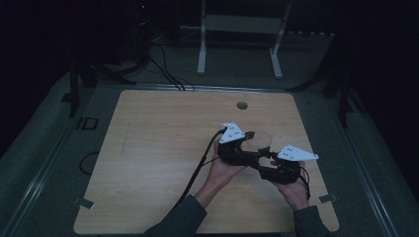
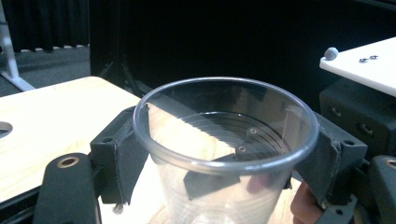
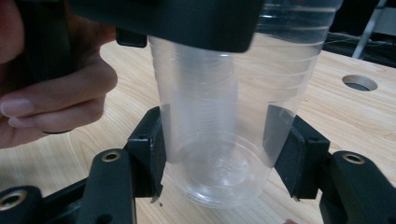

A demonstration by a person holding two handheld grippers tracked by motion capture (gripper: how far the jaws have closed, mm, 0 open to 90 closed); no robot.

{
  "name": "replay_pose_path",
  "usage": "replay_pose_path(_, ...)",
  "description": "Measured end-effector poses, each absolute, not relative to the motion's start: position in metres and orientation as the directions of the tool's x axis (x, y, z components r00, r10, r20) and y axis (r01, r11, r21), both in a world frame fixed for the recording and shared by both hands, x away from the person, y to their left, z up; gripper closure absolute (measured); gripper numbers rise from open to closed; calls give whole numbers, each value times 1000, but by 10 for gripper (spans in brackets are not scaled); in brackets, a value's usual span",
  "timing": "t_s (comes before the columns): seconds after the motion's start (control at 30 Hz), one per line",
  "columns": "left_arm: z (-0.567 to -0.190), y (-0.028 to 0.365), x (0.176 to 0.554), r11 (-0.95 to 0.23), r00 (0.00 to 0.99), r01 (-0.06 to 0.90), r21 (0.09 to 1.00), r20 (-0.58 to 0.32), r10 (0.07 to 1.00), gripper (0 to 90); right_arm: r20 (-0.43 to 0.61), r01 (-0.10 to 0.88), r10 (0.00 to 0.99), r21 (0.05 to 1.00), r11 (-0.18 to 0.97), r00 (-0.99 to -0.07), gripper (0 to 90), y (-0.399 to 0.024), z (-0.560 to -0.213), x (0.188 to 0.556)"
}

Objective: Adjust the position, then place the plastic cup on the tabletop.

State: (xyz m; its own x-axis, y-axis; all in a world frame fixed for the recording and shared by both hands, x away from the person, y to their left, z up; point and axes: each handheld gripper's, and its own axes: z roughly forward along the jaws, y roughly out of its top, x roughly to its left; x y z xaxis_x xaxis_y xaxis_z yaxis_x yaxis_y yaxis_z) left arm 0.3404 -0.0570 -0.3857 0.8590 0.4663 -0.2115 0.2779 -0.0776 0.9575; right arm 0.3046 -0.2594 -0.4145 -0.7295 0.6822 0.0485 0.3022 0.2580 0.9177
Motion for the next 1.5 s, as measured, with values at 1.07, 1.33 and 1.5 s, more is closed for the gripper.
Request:
replay_pose_path(1.07, -387, -62, 328, -138, 845, 153, 978, -57, 532, 285, 77, 315, 706, 925, 212, -704, 262, -270, -423, 296)
replay_pose_path(1.33, -387, -63, 327, -138, 835, 135, 981, -38, 549, 286, 85, 323, 721, 925, 199, -688, 255, -277, -425, 292)
replay_pose_path(1.5, -388, -63, 327, -131, 828, 132, 983, -36, 559, 286, 92, 331, 727, 924, 193, -681, 255, -281, -427, 291)
